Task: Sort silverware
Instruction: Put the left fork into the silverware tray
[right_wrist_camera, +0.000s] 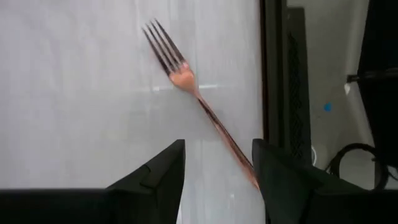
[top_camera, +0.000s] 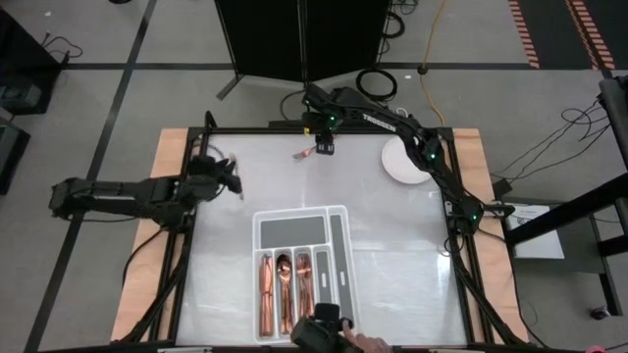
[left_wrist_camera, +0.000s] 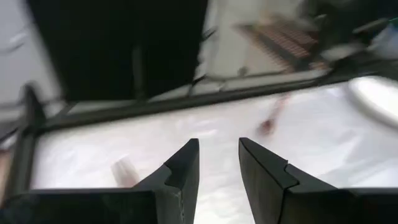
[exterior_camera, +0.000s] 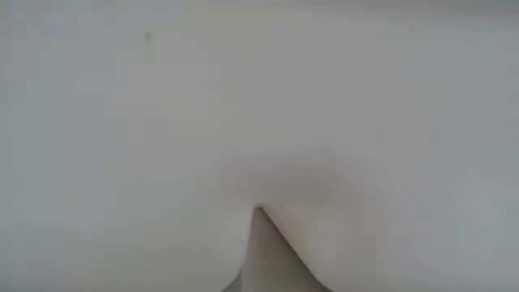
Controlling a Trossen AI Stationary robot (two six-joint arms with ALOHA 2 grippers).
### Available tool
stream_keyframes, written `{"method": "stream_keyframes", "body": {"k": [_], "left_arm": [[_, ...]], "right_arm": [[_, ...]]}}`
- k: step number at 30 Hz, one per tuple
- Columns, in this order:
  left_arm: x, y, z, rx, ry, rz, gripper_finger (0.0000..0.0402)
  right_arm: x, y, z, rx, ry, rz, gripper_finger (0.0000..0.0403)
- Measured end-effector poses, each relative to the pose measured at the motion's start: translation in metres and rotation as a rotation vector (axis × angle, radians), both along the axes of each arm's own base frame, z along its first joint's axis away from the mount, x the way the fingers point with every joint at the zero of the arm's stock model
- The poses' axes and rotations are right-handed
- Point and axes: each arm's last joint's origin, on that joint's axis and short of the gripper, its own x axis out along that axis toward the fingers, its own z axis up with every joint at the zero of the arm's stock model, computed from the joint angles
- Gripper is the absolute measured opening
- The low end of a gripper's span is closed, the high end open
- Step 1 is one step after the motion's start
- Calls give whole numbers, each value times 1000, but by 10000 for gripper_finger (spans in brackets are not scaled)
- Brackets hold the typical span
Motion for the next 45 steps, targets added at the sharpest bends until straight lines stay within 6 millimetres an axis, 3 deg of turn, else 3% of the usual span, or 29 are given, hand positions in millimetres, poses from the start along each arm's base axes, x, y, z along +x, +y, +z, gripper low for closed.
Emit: {"method": "stream_keyframes", "body": {"k": [6,12,17,33,41,45], "left_arm": [[9,35,-23,-260,111,137,114],[14,67,-46,-423,171,235,114],[18,77,-61,-534,176,278,114],[33,86,-95,-608,238,355,114],[38,89,-105,-608,259,362,113],[39,88,-105,-608,266,356,87]], "right_arm": [[-3,31,41,-10,-51,28,178],[-4,61,64,45,-79,89,178],[-7,75,64,97,-19,112,178],[-19,80,60,166,98,87,178],[-22,81,60,181,127,84,178],[-22,81,60,184,129,79,178]]}}
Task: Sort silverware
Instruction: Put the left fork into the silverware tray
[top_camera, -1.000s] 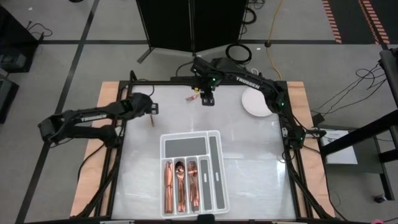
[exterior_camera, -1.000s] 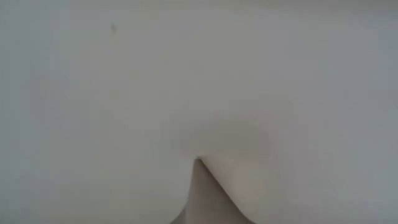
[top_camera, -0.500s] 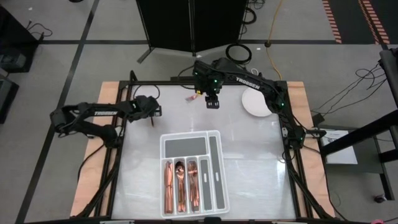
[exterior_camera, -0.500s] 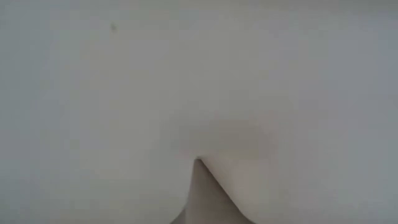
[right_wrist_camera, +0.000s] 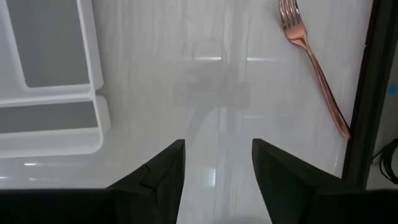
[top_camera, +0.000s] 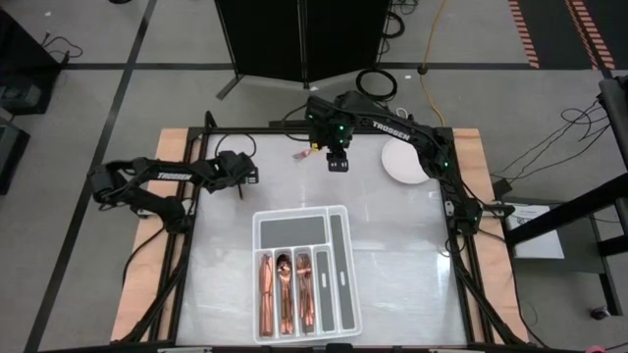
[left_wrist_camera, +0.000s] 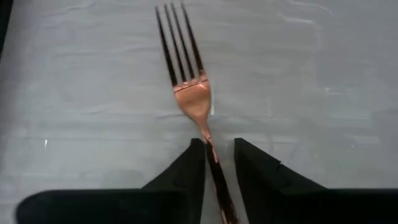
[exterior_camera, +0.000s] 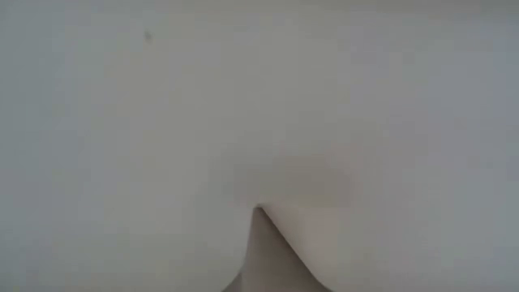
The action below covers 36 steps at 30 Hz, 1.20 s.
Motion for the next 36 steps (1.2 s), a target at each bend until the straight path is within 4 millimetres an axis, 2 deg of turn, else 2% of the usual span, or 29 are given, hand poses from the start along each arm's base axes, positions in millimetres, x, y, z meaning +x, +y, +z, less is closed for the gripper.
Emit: {"method": "stream_keyframes", "body": {"k": [5,7,15,25,36], "left_arm": [[1,0,0,0,5,-24,22],[1,0,0,-1,7,-27,10],[0,-4,5,-2,-5,-71,9],[-1,-17,30,18,-142,-142,4],[4,-36,48,-31,-296,-286,4]], "right_arm": [[0,0,0,5,0,-23,178],[0,0,0,5,1,-23,178],[-5,-4,0,71,3,-47,178],[-10,-14,0,90,-8,-58,178],[-12,-23,0,77,-28,-65,178]]}}
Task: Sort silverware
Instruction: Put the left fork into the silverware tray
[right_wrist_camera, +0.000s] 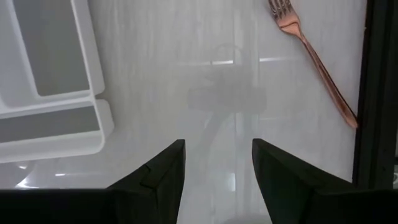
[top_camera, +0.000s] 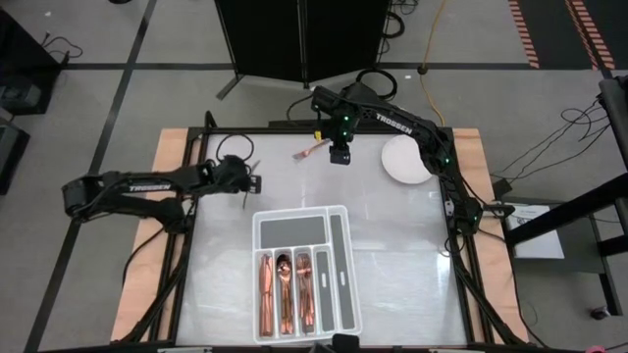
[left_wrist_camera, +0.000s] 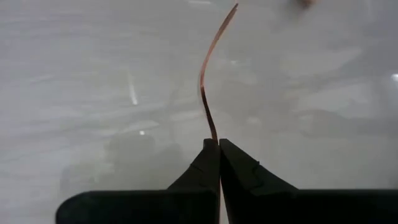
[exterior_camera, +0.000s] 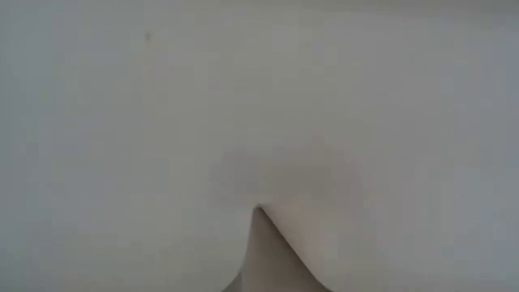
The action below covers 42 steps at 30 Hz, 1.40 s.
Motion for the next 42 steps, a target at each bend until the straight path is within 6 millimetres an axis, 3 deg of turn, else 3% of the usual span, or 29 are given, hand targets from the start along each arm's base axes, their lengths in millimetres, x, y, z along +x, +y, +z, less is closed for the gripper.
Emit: {"method": "stream_keyframes", "body": {"k": [9,15,21,25,32,42], "left_arm": [[6,-19,24,7,-204,-182,5],[16,-41,41,15,-393,-284,5],[22,-66,46,-31,-471,-351,5],[23,-84,47,-69,-498,-376,5],[33,-118,61,-106,-702,-429,3],[51,-184,36,-231,-861,-256,1]], "right_arm": [[-4,2,-1,24,43,-5,178],[-4,1,-1,20,36,-9,178],[-9,-4,2,20,35,-21,178],[-24,-13,20,-5,-8,-62,178],[-51,-20,55,-51,-96,-149,178],[-63,-10,77,-49,-158,-149,178]]}}
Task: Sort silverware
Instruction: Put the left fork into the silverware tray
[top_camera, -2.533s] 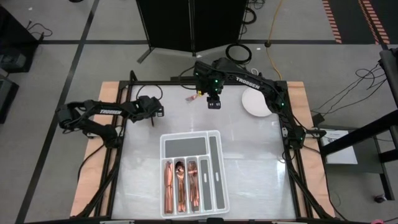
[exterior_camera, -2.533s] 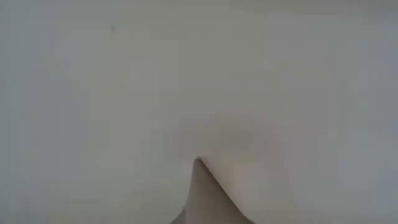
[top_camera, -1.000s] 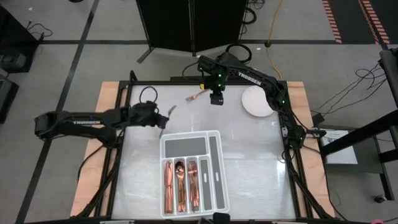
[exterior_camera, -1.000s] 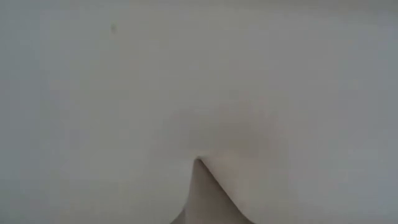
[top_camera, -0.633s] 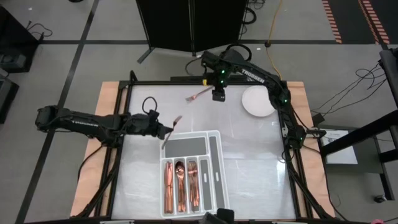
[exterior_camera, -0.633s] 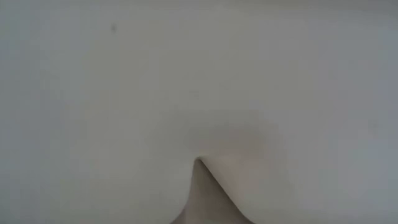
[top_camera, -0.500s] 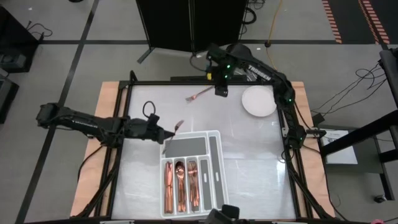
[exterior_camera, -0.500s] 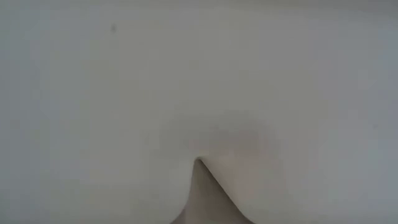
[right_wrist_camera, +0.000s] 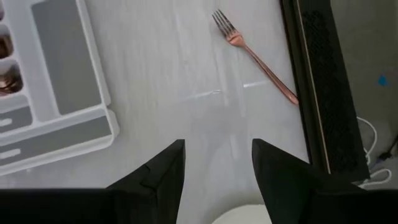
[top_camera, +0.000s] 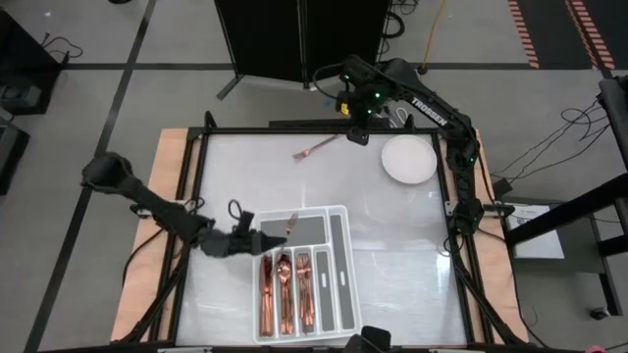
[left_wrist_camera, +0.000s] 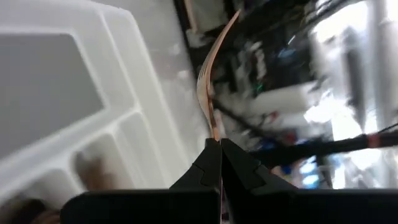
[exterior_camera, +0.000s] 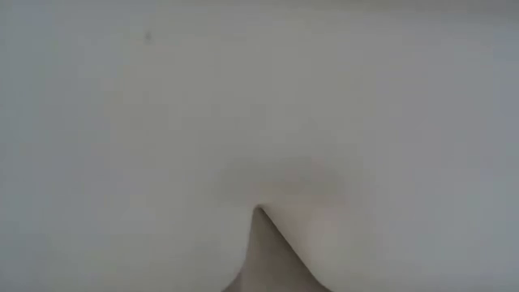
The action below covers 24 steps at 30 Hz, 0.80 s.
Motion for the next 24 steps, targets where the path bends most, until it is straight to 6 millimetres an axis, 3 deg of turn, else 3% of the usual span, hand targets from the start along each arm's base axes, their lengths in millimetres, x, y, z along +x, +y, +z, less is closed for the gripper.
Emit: {"method": "stream_keyframes", "body": {"k": [6,11,17,24], "left_arm": [[15,-49,-20,-92,-63,161,1],[41,-90,-31,-91,-92,285,0],[64,-110,-48,-114,-98,338,0],[65,-136,-55,-168,-107,323,0]], "right_arm": [[1,1,0,26,-13,-8,178],[7,7,-11,57,18,-15,178],[18,19,-33,98,77,10,178],[26,38,-56,123,124,40,178]]}}
